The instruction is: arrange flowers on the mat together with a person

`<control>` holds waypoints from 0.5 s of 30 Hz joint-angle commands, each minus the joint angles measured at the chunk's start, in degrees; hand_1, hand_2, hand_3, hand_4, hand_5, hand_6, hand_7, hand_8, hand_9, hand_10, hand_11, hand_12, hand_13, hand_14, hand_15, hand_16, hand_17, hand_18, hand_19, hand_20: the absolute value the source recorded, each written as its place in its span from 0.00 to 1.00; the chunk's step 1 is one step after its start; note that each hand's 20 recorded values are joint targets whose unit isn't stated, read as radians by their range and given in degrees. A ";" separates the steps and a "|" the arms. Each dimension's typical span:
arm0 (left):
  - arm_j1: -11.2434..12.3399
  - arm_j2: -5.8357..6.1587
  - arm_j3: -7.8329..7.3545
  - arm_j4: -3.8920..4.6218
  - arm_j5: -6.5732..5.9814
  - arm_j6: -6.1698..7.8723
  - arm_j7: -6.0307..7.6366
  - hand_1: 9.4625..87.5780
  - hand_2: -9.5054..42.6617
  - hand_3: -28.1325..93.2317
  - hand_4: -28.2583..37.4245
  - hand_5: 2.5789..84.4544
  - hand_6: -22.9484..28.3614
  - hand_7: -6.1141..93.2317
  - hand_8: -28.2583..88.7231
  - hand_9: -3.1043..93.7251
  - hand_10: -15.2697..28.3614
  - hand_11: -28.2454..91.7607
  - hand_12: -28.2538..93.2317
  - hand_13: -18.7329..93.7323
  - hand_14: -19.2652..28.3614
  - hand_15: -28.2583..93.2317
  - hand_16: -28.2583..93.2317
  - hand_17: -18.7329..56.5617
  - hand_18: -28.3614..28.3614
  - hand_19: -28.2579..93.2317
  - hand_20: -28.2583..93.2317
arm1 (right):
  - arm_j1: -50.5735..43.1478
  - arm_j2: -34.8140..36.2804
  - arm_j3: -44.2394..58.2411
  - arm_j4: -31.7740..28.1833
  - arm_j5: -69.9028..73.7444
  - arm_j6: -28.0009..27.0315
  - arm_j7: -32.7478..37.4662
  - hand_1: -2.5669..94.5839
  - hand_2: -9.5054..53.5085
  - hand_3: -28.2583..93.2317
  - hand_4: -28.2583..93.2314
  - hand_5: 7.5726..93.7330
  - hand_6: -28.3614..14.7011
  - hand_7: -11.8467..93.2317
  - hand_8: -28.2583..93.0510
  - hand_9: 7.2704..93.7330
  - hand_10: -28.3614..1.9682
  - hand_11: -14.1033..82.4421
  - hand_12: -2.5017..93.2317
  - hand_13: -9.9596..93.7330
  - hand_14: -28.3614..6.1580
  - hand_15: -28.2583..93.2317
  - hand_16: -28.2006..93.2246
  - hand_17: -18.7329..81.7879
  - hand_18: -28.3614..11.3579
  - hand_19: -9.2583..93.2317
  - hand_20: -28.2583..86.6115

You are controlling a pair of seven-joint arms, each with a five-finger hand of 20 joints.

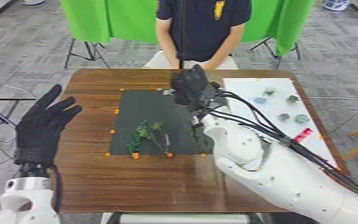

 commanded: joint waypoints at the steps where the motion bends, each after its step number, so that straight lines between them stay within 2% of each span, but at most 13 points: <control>1: -8.22 -0.95 1.49 1.35 2.84 -2.61 -2.77 0.15 0.27 0.86 0.00 0.45 0.57 0.18 0.17 0.45 0.78 0.43 0.33 0.44 0.98 0.65 0.17 0.15 0.96 0.66 0.41 | 3.15 -13.04 -7.50 4.38 -4.44 -5.11 -1.35 0.63 0.00 0.79 0.00 0.89 0.72 0.31 0.27 0.97 0.73 0.40 0.44 0.88 0.66 0.71 0.42 0.51 0.29 0.82 0.43; 2: -9.79 -0.36 2.51 1.88 2.64 -2.69 -2.56 0.15 0.27 0.86 0.00 0.45 0.57 0.18 0.17 0.45 0.78 0.43 0.33 0.44 0.98 0.65 0.17 0.15 0.96 0.66 0.41 | 4.11 -13.50 -9.20 5.51 -4.35 -5.67 -0.88 0.62 0.00 0.79 0.00 0.89 0.72 0.31 0.27 0.96 0.73 0.40 0.43 0.88 0.67 0.71 0.42 0.51 0.29 0.82 0.43; 4: -11.93 -1.00 3.31 2.70 3.47 -3.81 -3.53 0.15 0.27 0.86 0.00 0.45 0.57 0.18 0.17 0.45 0.78 0.43 0.33 0.44 0.98 0.65 0.17 0.16 0.96 0.66 0.41 | 5.07 -14.27 -11.12 7.29 -5.26 -6.98 -0.27 0.62 0.00 0.79 0.00 0.89 0.72 0.31 0.27 0.96 0.73 0.41 0.43 0.88 0.67 0.72 0.42 0.51 0.29 0.82 0.43; 5: -12.59 -0.01 4.18 2.91 2.68 -3.40 -2.94 0.15 0.27 0.86 0.00 0.45 0.57 0.18 0.17 0.45 0.78 0.43 0.33 0.44 0.98 0.65 0.17 0.16 0.96 0.66 0.42 | 5.00 -14.67 -11.44 7.88 -5.55 -7.94 -0.30 0.62 0.00 0.79 0.00 0.89 0.72 0.32 0.27 0.96 0.72 0.41 0.43 0.88 0.67 0.72 0.42 0.51 0.29 0.82 0.43; 8: -15.22 -0.50 5.48 3.90 3.42 -4.47 -3.95 0.15 0.27 0.86 0.00 0.45 0.57 0.18 0.17 0.45 0.78 0.43 0.33 0.44 0.98 0.65 0.17 0.16 0.96 0.66 0.42 | 4.44 -15.47 -11.61 9.50 -6.90 -10.10 -0.14 0.62 0.00 0.79 0.00 0.88 0.73 0.32 0.27 0.96 0.72 0.42 0.43 0.87 0.67 0.72 0.42 0.50 0.29 0.82 0.43; 9: -15.53 -1.07 5.45 4.03 3.92 -4.84 -4.45 0.15 0.27 0.86 0.00 0.45 0.57 0.18 0.17 0.45 0.78 0.43 0.33 0.44 0.98 0.65 0.17 0.16 0.96 0.66 0.42 | 3.97 -15.78 -11.21 9.89 -7.57 -11.16 -0.63 0.62 0.00 0.79 0.00 0.88 0.73 0.32 0.27 0.95 0.72 0.43 0.43 0.87 0.66 0.73 0.42 0.50 0.29 0.82 0.43; 11: -16.54 -1.23 5.96 4.47 4.04 -5.23 -4.84 0.15 0.27 0.86 0.00 0.45 0.57 0.18 0.17 0.45 0.78 0.43 0.33 0.44 0.98 0.65 0.17 0.16 0.96 0.66 0.42 | 3.52 -16.03 -10.82 10.50 -8.62 -12.43 -0.93 0.61 0.00 0.79 0.00 0.88 0.73 0.33 0.26 0.94 0.71 0.46 0.41 0.87 0.66 0.73 0.41 0.50 0.29 0.82 0.44; 12: -16.53 -1.34 5.91 4.48 4.12 -5.30 -4.88 0.15 0.27 0.86 0.00 0.45 0.57 0.18 0.17 0.45 0.78 0.43 0.33 0.44 0.98 0.65 0.17 0.16 0.96 0.66 0.42 | 3.07 -16.29 -10.34 10.80 -9.49 -13.16 -1.38 0.61 0.00 0.79 0.00 0.87 0.74 0.33 0.26 0.94 0.71 0.46 0.41 0.87 0.66 0.73 0.41 0.50 0.29 0.82 0.44; 14: -16.71 -2.50 5.45 4.62 4.98 -6.11 -5.75 0.15 0.27 0.86 0.00 0.45 0.57 0.18 0.17 0.45 0.78 0.43 0.33 0.44 0.98 0.65 0.17 0.16 0.96 0.66 0.42 | 1.76 -16.73 -8.43 10.83 -11.19 -15.90 -2.98 0.61 0.00 0.79 0.00 0.87 0.74 0.33 0.26 0.93 0.71 0.47 0.40 0.87 0.66 0.73 0.41 0.50 0.29 0.82 0.44; 15: -16.54 -2.40 5.44 4.61 4.90 -6.14 -5.55 0.15 0.27 0.86 0.00 0.45 0.57 0.18 0.17 0.45 0.78 0.43 0.33 0.44 0.98 0.65 0.17 0.16 0.96 0.66 0.42 | 1.55 -16.77 -8.37 10.92 -11.20 -16.26 -3.30 0.61 0.00 0.79 0.00 0.87 0.74 0.33 0.26 0.93 0.71 0.48 0.40 0.86 0.66 0.74 0.42 0.49 0.29 0.82 0.44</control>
